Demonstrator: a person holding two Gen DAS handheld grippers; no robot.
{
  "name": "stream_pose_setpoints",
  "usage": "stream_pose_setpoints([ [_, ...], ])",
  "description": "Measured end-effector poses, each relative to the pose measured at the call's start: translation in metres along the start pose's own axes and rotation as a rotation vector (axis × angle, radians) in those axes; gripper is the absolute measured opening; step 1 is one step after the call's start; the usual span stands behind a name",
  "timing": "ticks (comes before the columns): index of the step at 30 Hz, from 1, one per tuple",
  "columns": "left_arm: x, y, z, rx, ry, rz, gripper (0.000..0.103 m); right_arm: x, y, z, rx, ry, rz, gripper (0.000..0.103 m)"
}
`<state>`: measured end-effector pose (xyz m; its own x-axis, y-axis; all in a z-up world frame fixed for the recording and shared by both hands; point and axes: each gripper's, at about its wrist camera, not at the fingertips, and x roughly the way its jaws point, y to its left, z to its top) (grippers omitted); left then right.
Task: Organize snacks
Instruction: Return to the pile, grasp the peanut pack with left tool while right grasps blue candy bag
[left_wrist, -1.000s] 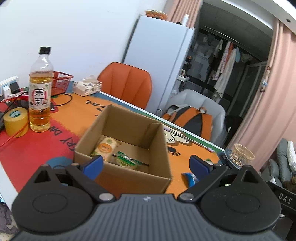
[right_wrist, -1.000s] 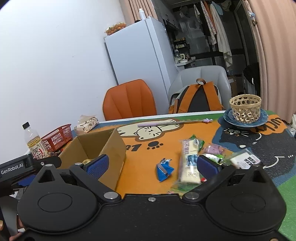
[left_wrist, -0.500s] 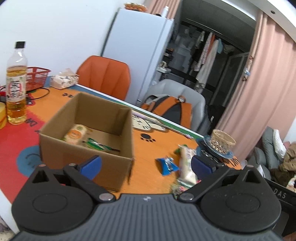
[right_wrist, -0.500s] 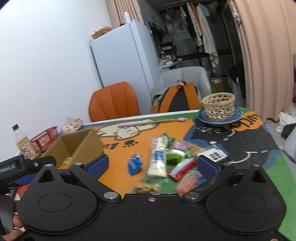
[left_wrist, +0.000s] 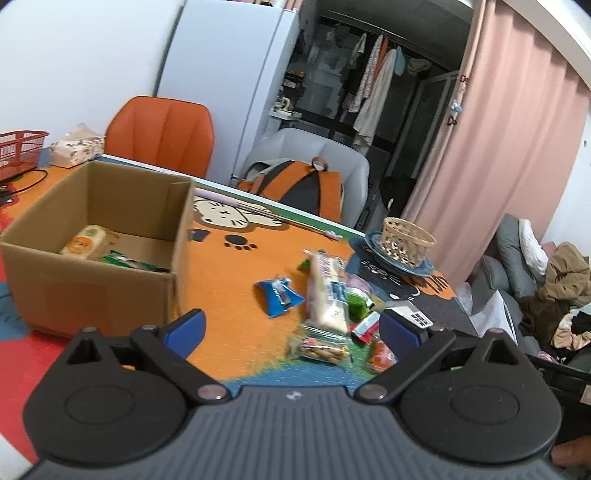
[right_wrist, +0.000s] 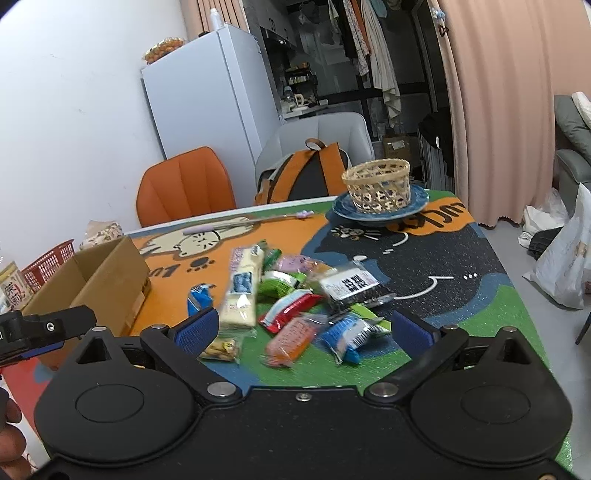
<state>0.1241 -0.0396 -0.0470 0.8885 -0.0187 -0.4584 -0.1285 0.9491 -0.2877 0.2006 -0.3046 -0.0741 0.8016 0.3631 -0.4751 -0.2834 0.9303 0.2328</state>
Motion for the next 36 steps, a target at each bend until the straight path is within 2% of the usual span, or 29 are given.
stream_pose_setpoints([
  [12, 0.043, -0.014, -0.012, 0.015, 0.061, 0.03, 0.099, 0.028, -0.018, -0.006, 0.005, 0.056, -0.008, 0.09],
  [25, 0.082, -0.027, -0.017, 0.035, 0.117, 0.054, 0.099, 0.055, -0.026, -0.002, -0.002, 0.086, -0.008, 0.087],
  [36, 0.109, -0.031, -0.025, 0.051, 0.154, 0.085, 0.099, 0.074, -0.028, -0.011, -0.009, 0.144, -0.002, 0.059],
])
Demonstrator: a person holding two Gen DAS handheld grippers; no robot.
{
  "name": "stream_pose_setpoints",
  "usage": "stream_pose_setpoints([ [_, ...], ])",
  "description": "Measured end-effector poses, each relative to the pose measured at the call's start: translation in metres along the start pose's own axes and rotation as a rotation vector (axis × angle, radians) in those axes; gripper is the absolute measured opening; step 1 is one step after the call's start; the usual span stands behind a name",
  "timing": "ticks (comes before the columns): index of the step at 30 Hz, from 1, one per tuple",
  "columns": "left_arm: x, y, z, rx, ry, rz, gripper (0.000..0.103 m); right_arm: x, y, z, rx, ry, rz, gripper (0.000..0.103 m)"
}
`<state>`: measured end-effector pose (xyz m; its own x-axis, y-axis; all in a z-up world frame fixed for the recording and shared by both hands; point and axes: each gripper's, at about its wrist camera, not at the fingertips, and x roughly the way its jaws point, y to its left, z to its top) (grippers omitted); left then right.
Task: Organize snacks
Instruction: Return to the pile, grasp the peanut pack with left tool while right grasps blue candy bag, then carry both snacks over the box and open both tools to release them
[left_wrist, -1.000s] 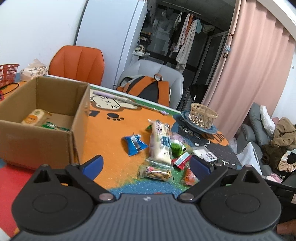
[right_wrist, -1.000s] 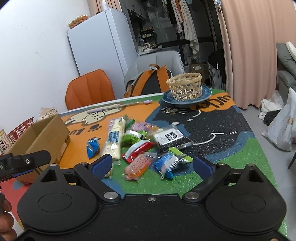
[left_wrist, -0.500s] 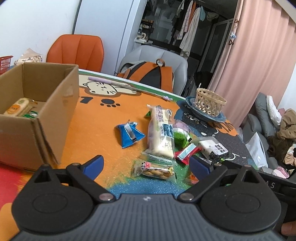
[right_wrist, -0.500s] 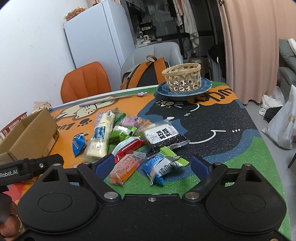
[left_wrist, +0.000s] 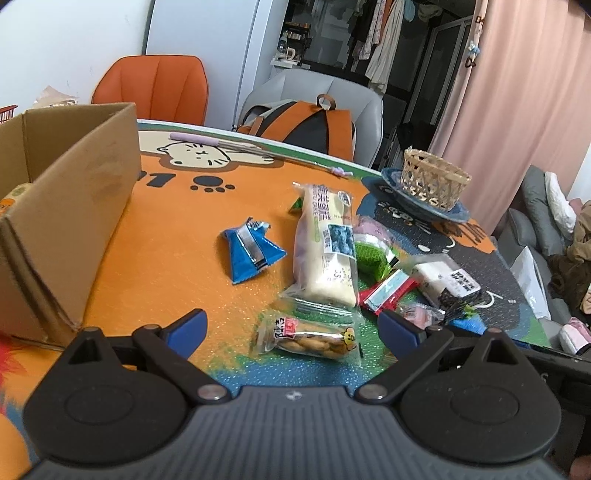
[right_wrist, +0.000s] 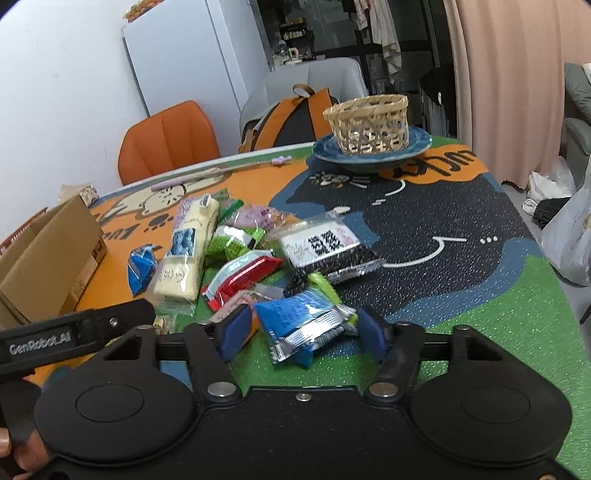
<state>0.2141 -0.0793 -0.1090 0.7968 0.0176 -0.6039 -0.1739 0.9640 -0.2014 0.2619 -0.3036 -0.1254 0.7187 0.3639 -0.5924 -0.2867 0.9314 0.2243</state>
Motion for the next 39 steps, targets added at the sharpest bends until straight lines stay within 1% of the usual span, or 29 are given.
stream_pose_setpoints([
  [3, 0.008, 0.001, -0.002, 0.005, 0.02, 0.006, 0.099, -0.002, -0.001, -0.002, -0.006, -0.007, -0.007, 0.054],
  [4, 0.008, 0.001, -0.003, 0.006, 0.011, 0.004, 0.099, -0.002, -0.001, -0.002, -0.004, -0.009, -0.006, 0.054],
  [6, 0.009, -0.001, -0.004, 0.015, 0.007, 0.012, 0.097, -0.003, -0.003, -0.002, 0.003, -0.011, -0.003, 0.052],
  [7, 0.009, -0.001, -0.004, 0.019, 0.004, 0.014, 0.094, -0.003, -0.003, -0.002, 0.005, -0.012, -0.003, 0.052],
  [9, 0.008, -0.001, -0.005, 0.03, -0.001, 0.022, 0.086, -0.004, -0.003, -0.002, 0.005, -0.014, -0.008, 0.05],
  [10, 0.007, -0.001, -0.005, 0.031, -0.005, 0.018, 0.078, -0.004, -0.002, -0.002, 0.004, -0.014, -0.01, 0.049],
  [11, 0.006, 0.001, -0.005, 0.027, -0.008, 0.007, 0.067, -0.004, -0.002, -0.001, 0.004, -0.015, -0.012, 0.049],
  [13, 0.004, 0.006, -0.005, 0.013, -0.011, -0.018, 0.055, -0.005, 0.0, -0.001, 0.005, -0.014, -0.017, 0.048],
  [14, 0.003, 0.009, -0.005, 0.006, -0.013, -0.025, 0.053, -0.006, 0.0, -0.001, 0.004, -0.015, -0.018, 0.047],
  [17, -0.001, 0.014, -0.007, -0.003, -0.019, -0.035, 0.05, -0.008, 0.003, -0.002, 0.008, -0.016, -0.021, 0.046],
  [25, -0.014, 0.018, -0.006, -0.011, -0.037, -0.052, 0.049, -0.019, 0.004, -0.002, 0.02, -0.038, -0.022, 0.044],
  [32, -0.033, 0.018, 0.002, -0.013, -0.082, -0.058, 0.049, -0.029, 0.009, 0.003, 0.017, -0.064, -0.014, 0.042],
  [39, -0.058, 0.019, 0.018, -0.014, -0.156, -0.062, 0.049, -0.037, 0.029, 0.014, -0.012, -0.099, 0.016, 0.042],
])
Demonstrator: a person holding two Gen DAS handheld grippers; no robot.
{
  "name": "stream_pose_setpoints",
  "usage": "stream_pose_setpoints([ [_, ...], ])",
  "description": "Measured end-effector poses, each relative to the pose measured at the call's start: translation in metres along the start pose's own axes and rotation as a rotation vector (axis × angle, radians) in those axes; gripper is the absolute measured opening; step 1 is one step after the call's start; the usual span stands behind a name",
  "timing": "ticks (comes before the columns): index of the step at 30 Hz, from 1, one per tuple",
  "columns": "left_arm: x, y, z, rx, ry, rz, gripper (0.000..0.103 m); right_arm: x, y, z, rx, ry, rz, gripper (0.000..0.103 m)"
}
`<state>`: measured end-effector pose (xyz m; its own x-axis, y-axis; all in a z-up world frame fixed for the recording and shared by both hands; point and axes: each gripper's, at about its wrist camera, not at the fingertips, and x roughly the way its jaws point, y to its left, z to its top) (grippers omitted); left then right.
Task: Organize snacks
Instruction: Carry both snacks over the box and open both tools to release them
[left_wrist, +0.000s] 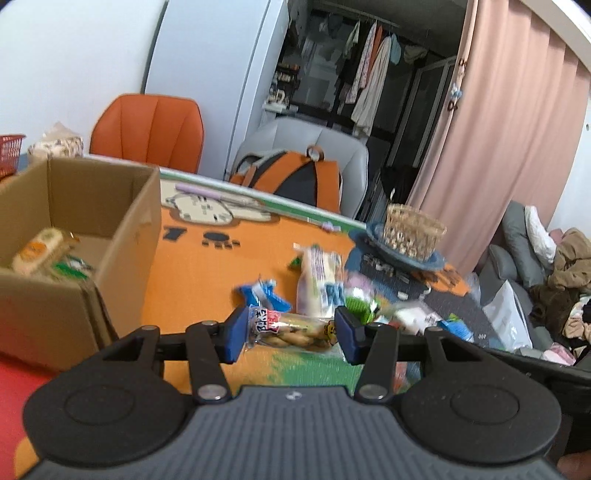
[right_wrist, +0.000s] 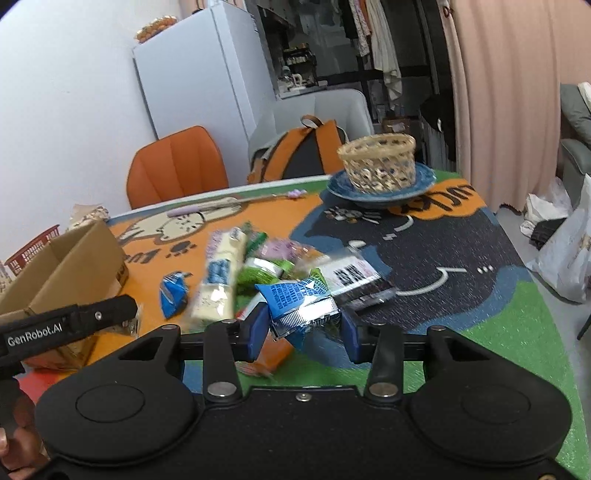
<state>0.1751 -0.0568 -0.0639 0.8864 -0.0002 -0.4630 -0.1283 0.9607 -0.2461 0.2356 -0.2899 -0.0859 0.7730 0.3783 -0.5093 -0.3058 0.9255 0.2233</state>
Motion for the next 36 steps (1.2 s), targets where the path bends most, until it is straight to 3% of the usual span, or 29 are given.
stream_pose_setpoints([
  [20, -0.052, 0.05, 0.043, -0.064, -0.142, 0.056, 0.049, -0.006, 0.083, 0.029, -0.088, -0.069, 0.112, 0.042],
  [36, -0.059, 0.105, 0.055, -0.135, -0.16, 0.119, 0.049, 0.005, 0.14, 0.042, -0.166, -0.082, 0.156, 0.042],
])
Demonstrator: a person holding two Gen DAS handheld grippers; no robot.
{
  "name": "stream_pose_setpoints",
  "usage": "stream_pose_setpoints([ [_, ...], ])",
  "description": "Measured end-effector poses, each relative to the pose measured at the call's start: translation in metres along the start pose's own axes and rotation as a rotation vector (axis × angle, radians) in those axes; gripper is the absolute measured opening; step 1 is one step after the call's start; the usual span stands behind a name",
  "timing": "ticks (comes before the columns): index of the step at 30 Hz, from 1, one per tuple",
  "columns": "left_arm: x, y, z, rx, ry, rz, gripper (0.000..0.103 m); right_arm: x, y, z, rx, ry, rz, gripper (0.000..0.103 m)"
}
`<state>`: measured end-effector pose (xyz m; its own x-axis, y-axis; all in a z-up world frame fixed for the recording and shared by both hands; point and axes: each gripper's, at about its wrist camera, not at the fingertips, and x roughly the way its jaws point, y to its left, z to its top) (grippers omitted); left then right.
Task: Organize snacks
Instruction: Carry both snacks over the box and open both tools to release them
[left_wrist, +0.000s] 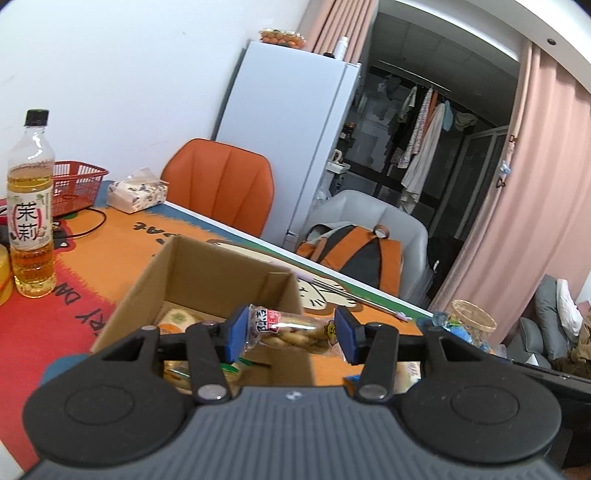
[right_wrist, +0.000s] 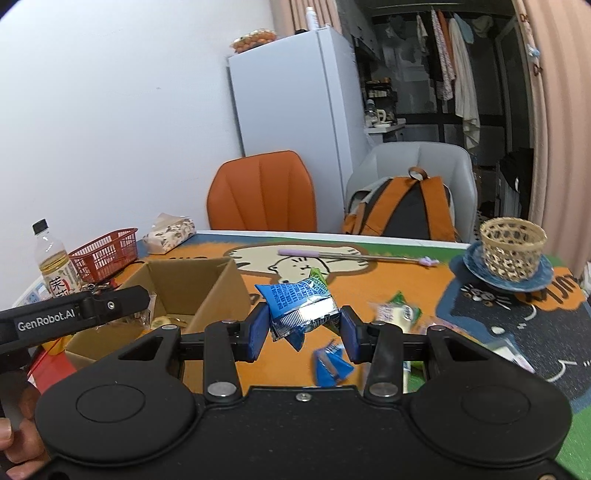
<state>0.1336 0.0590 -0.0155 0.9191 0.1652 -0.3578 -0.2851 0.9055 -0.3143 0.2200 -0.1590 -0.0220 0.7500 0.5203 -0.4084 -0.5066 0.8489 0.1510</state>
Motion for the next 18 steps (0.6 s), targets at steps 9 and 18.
stream_pose_setpoints([
  [9, 0.013, 0.028, 0.008, -0.042, 0.012, 0.028, 0.049, 0.014, 0.019, 0.006, -0.026, 0.011, 0.015, 0.042],
  [18, 0.023, 0.046, 0.011, -0.081, 0.036, 0.032, 0.05, 0.028, 0.037, 0.013, -0.048, 0.02, 0.032, 0.042],
])
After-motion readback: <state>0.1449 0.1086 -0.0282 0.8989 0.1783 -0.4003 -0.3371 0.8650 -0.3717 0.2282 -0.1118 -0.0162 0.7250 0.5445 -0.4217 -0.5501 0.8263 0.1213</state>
